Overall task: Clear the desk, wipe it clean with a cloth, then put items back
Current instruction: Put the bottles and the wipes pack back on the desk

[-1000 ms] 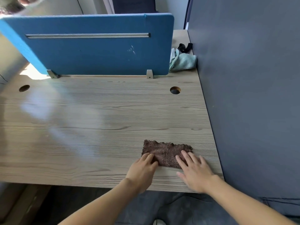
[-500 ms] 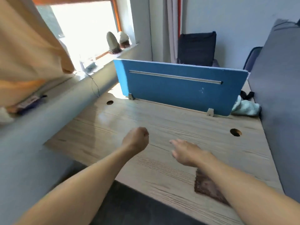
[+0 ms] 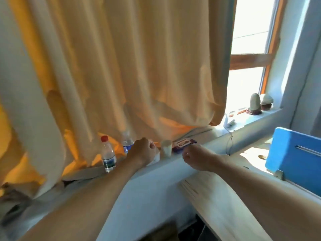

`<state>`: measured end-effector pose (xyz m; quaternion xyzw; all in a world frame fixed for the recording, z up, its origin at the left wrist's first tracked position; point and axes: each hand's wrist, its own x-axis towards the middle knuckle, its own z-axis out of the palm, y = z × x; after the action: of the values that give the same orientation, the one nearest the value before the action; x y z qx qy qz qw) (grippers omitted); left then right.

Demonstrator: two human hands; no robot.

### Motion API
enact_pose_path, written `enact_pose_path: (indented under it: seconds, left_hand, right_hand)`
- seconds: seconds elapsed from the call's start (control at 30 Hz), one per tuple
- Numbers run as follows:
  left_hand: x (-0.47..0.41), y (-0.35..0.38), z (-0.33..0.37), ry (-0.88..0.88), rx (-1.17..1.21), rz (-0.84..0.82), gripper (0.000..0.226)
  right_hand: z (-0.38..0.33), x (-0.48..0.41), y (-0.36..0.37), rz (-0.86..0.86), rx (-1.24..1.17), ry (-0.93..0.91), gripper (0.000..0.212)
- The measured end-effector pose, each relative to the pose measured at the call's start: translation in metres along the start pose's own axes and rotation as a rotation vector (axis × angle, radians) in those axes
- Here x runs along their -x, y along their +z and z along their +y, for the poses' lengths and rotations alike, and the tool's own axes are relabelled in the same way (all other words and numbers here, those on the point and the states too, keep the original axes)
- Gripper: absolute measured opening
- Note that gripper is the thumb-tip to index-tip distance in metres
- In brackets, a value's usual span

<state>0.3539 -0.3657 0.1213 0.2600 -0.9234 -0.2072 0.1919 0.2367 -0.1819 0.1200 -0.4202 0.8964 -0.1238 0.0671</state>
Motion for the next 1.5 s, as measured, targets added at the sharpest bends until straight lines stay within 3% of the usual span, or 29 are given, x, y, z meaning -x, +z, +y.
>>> enact_pose_path:
  seconds: [0.2, 0.33, 0.47, 0.63, 0.83, 1.03, 1.2, 1.5]
  left_hand:
    - [-0.051, -0.054, -0.104, -0.153, -0.043, 0.181, 0.018]
    - [-0.081, -0.064, -0.146, -0.234, -0.19, 0.257, 0.022]
    - [-0.104, -0.067, -0.168, -0.305, -0.284, 0.141, 0.029]
    - [-0.12, -0.064, -0.189, -0.267, -0.255, -0.034, 0.024]
    - [-0.124, -0.06, -0.194, -0.23, -0.254, -0.097, 0.019]
    - [-0.108, -0.077, -0.172, -0.072, -0.259, -0.115, 0.025]
    - [-0.104, -0.08, -0.112, 0.105, -0.268, -0.095, 0.027]
    - [-0.101, 0.045, 0.03, 0.366, -0.133, -0.319, 0.039]
  right_hand:
    - [-0.095, -0.121, -0.001, 0.019, -0.014, -0.154, 0.024]
    - [-0.139, -0.187, 0.015, 0.052, -0.025, -0.219, 0.032]
    - [-0.162, -0.232, 0.024, 0.087, -0.008, -0.272, 0.044]
    - [-0.171, -0.262, 0.045, -0.018, 0.023, -0.258, 0.05]
    - [-0.179, -0.255, 0.06, 0.057, -0.014, -0.202, 0.026]
    - [-0.162, -0.215, 0.056, 0.17, -0.095, -0.071, 0.028]
    - [-0.109, -0.172, 0.04, 0.259, -0.22, 0.096, 0.028]
    - [0.053, -0.042, 0.024, 0.247, -0.029, 0.456, 0.038]
